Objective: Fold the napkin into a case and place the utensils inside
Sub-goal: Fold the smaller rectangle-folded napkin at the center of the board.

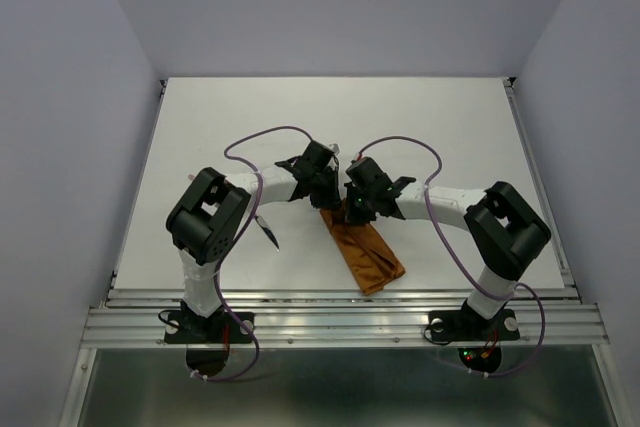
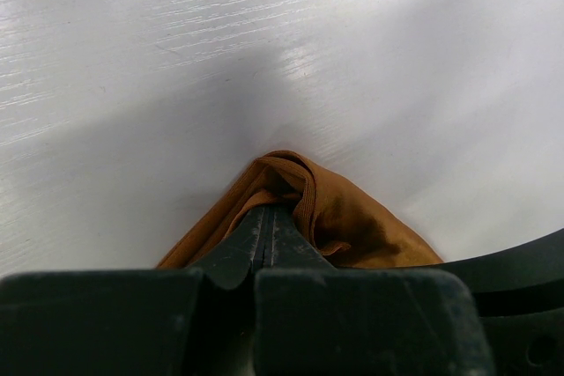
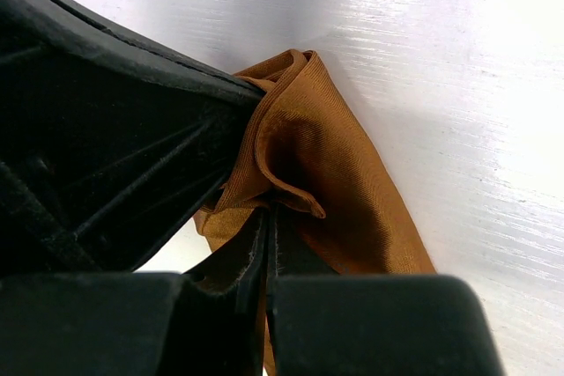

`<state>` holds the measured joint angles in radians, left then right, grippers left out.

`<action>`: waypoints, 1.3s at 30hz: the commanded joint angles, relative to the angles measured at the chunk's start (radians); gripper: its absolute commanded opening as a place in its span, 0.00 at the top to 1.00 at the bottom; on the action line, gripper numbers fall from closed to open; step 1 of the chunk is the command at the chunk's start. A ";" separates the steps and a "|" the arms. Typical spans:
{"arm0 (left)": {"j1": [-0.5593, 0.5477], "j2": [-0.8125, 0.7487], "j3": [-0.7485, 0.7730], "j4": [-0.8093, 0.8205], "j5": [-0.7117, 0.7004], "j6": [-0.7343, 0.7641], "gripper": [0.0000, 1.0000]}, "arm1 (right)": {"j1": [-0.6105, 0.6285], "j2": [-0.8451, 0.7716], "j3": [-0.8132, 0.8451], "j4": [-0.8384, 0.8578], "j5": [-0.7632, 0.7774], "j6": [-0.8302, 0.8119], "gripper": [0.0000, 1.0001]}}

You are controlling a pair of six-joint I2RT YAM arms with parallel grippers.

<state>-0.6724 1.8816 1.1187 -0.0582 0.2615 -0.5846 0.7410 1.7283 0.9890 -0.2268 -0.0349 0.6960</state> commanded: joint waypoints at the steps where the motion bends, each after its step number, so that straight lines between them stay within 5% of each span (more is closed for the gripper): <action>1: -0.004 -0.026 -0.040 -0.054 -0.004 0.011 1.00 | 0.009 -0.004 0.025 0.034 0.015 0.026 0.99; 29: -0.004 -0.188 0.044 -0.186 -0.048 0.008 1.00 | 0.009 0.047 -0.058 0.087 0.021 0.092 0.99; 39: -0.001 -0.254 0.050 -0.249 -0.136 -0.004 0.87 | 0.009 0.036 -0.072 0.086 0.027 0.089 0.99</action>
<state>-0.6724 1.6779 1.1431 -0.2611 0.1841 -0.5892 0.7410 1.7588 0.9535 -0.1001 -0.0669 0.7925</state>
